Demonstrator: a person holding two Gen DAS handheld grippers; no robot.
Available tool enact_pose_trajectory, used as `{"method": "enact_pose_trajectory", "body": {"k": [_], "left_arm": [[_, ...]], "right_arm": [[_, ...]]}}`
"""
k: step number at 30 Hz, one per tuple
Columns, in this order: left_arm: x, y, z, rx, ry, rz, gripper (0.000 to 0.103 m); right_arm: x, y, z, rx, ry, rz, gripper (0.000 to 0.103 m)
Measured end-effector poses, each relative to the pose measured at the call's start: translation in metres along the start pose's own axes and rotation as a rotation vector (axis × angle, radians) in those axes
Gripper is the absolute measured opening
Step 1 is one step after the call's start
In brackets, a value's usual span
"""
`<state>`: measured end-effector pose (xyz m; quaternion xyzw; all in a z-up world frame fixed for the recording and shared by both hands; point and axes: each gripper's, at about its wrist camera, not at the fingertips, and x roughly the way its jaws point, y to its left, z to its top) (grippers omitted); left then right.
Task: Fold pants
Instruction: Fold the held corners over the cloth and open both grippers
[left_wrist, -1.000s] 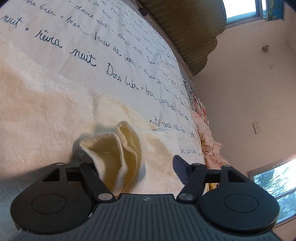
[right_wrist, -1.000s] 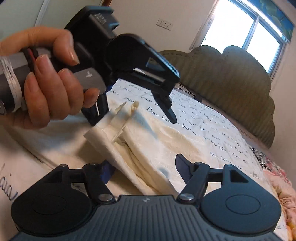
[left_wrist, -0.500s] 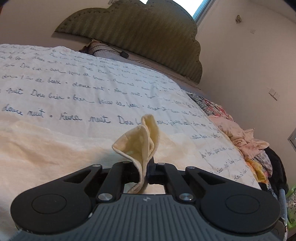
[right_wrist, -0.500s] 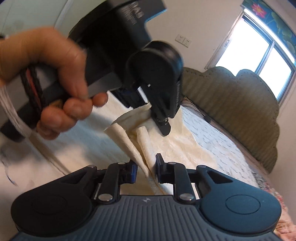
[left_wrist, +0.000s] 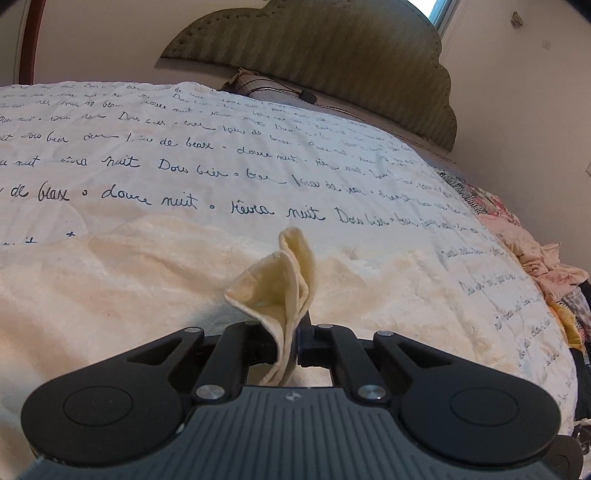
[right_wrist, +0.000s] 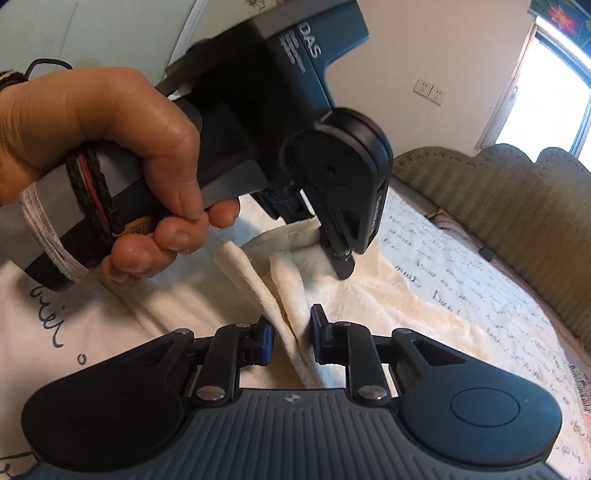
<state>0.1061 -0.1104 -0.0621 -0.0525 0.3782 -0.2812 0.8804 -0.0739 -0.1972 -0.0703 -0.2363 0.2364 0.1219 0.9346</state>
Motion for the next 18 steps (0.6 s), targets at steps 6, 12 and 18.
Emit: {"method": "enact_pose_trajectory", "body": {"k": [6,12,18], "left_arm": [[-0.002,0.006,-0.001,-0.004,-0.01,0.023,0.021],[-0.007,0.004,0.0,0.015,-0.016,0.053,0.042],[-0.023,0.008,0.007,0.009,-0.02,0.133,0.051]], "right_arm": [[-0.009,-0.021,0.009,0.013,0.001,0.078,0.05],[-0.062,-0.09,0.001,0.155,-0.138,0.121,0.065],[-0.014,-0.173,-0.038,0.497,0.047,0.075,0.064]]}}
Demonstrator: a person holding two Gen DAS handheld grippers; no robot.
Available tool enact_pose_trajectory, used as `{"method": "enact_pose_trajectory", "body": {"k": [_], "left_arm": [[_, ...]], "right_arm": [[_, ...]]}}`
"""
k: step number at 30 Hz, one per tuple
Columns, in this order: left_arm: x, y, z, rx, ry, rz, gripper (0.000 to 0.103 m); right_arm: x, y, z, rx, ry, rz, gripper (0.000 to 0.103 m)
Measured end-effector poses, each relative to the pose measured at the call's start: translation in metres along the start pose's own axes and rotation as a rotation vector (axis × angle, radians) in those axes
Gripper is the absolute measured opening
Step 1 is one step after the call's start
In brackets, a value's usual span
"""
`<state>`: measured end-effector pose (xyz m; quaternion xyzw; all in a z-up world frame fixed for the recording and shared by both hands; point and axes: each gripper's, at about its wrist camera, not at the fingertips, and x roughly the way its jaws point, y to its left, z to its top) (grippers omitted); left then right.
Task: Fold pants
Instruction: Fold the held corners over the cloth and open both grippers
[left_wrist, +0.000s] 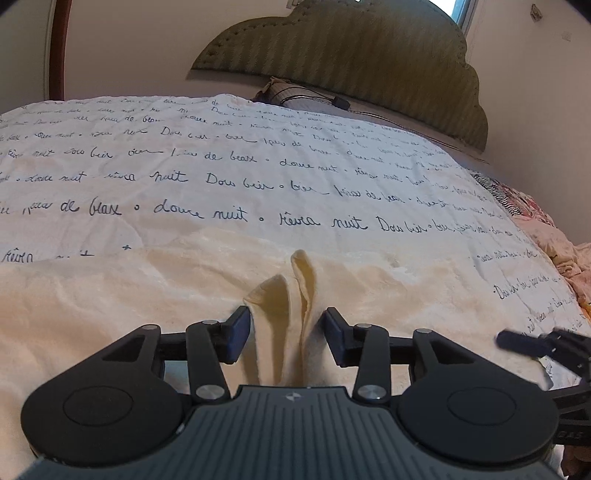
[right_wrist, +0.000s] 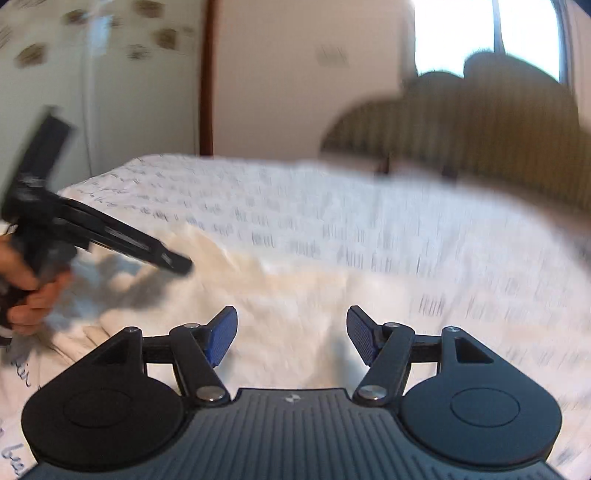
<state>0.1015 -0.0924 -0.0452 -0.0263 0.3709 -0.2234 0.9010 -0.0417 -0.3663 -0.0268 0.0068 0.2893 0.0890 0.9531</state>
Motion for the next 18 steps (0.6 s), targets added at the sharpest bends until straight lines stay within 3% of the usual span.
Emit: {"method": "enact_pose_trajectory", "body": {"k": [2,3,6,8,12,16,18], "left_arm": [[-0.008,0.0,0.004,0.03,-0.016,0.031,0.056],[-0.013,-0.001,0.006,0.046,-0.035,0.055,0.062],[-0.023,-0.011,0.014,0.07,-0.114,0.129,0.078],[-0.023,-0.019,0.019,0.07,-0.135,0.096,0.087],[0.002,-0.04,0.023,0.096,-0.059,-0.018,0.092],[0.046,-0.047,0.014,0.143,0.047,0.096,0.091],[0.048,-0.042,0.007,0.137,0.043,0.109,0.089]], "right_arm": [[0.015,-0.007,-0.012,0.03,0.116,0.009,0.064],[0.015,-0.002,-0.013,-0.016,0.119,-0.004,0.064],[0.001,0.001,0.004,-0.042,0.039,-0.006,0.065],[0.002,-0.004,0.019,-0.041,0.002,-0.005,0.065],[0.041,-0.009,0.039,-0.095,0.059,-0.063,0.065],[0.082,-0.019,0.025,-0.065,0.16,-0.106,0.067],[0.076,-0.023,0.021,0.002,0.146,-0.11,0.069]]}}
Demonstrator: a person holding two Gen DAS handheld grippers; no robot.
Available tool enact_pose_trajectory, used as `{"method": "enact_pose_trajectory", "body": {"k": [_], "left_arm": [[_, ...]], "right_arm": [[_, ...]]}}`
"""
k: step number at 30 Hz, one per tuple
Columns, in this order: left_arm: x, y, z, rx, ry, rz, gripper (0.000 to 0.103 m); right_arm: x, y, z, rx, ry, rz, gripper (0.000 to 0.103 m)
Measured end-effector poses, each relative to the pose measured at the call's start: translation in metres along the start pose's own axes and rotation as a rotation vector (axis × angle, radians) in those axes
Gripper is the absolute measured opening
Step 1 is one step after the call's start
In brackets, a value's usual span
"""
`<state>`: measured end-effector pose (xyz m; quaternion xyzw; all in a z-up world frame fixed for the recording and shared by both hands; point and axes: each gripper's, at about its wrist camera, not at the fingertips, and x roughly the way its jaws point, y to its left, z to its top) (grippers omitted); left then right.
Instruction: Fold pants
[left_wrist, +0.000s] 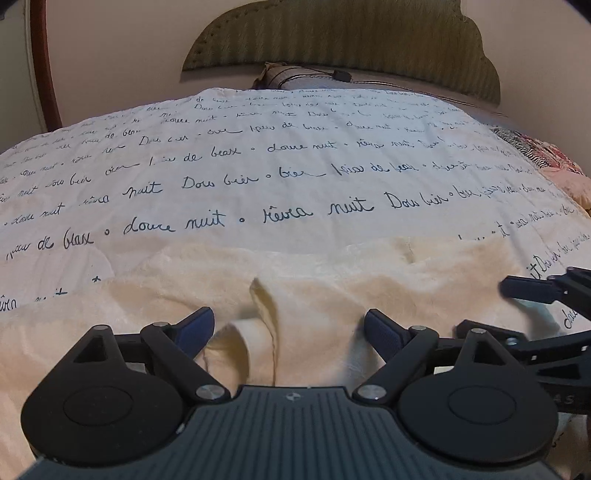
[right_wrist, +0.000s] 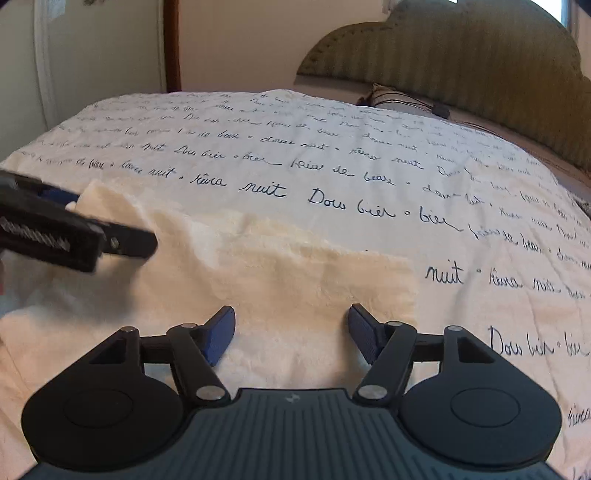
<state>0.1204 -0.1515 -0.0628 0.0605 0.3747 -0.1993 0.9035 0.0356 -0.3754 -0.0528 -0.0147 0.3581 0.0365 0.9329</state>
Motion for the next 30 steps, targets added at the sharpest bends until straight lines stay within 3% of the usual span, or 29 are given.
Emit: {"method": "enact_pose_trajectory", "body": {"k": [2,4,6,10,12,15,22,27,30], "left_arm": [[-0.012,0.005,-0.004,-0.024,-0.031,-0.012,0.091],[-0.026,0.005,-0.008,-0.027,-0.053,-0.013,0.091],[-0.036,0.003,-0.013,-0.009,-0.074,-0.018,0.095],[-0.036,-0.008,-0.022,0.029,-0.062,0.0,0.096],[-0.03,-0.01,-0.026,0.042,-0.035,0.027,0.095],[-0.03,-0.009,-0.031,0.043,-0.024,0.026,0.096],[-0.038,-0.004,-0.032,0.026,-0.034,0.048,0.096],[-0.04,-0.003,-0.037,0.026,-0.011,0.053,0.096],[-0.044,-0.003,-0.042,0.043,-0.001,0.056,0.096]], "right_arm": [[-0.015,-0.001,-0.005,0.044,-0.018,-0.018,0.073],[-0.033,0.001,-0.01,0.083,-0.057,-0.054,0.095],[-0.053,0.005,-0.018,0.127,-0.111,-0.06,0.103],[-0.073,0.017,-0.034,0.15,-0.17,-0.033,0.103],[-0.06,0.023,-0.037,0.126,-0.108,-0.09,0.103],[-0.031,0.026,-0.034,0.103,0.056,-0.197,0.103],[-0.053,0.031,-0.027,0.129,-0.018,-0.253,0.103],[-0.038,0.033,-0.037,0.12,0.054,-0.258,0.103],[-0.039,0.036,-0.037,0.122,0.046,-0.272,0.103]]}}
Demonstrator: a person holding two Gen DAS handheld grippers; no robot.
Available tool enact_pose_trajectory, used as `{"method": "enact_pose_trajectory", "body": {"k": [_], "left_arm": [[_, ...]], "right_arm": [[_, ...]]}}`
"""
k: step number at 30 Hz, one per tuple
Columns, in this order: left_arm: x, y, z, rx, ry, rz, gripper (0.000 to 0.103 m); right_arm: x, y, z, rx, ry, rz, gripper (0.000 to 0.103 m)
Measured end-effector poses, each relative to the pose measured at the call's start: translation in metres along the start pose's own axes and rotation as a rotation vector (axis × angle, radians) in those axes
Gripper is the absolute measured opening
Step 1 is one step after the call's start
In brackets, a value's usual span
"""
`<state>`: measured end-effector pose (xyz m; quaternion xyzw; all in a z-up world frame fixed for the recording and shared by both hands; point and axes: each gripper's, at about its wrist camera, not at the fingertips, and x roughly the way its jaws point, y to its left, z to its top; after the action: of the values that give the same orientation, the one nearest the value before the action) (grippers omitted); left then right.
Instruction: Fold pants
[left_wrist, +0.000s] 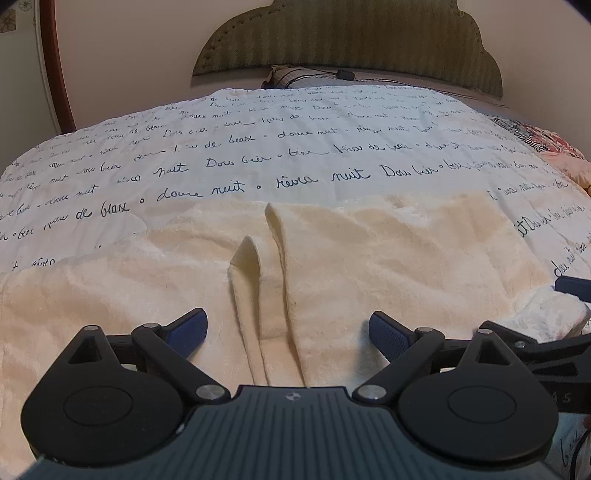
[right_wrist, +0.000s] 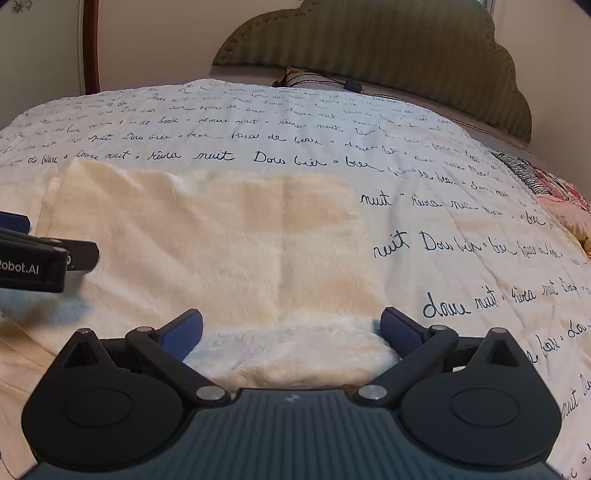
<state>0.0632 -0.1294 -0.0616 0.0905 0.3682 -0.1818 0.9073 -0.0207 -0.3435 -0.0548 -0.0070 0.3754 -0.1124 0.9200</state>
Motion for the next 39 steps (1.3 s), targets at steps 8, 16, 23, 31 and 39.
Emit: {"method": "enact_pose_trajectory", "body": {"k": [8,16,23,31,39], "left_arm": [[-0.009,0.007,-0.015,0.014,-0.004,0.0,0.101],[-0.016,0.013,-0.025,0.011,-0.045,-0.002,0.103],[-0.035,0.055,-0.039,-0.078,-0.066,-0.01,0.102],[-0.057,0.115,-0.062,-0.152,-0.08,0.055,0.102],[-0.065,0.136,-0.078,-0.166,-0.111,0.113,0.103]], "right_arm": [[-0.011,0.009,-0.008,-0.018,-0.027,-0.027,0.103],[-0.011,0.013,-0.038,-0.011,-0.214,-0.055,0.103],[-0.011,0.015,-0.039,-0.023,-0.226,-0.072,0.103],[-0.011,0.02,-0.039,-0.033,-0.225,-0.092,0.103],[-0.011,0.027,-0.039,-0.044,-0.228,-0.112,0.103]]}}
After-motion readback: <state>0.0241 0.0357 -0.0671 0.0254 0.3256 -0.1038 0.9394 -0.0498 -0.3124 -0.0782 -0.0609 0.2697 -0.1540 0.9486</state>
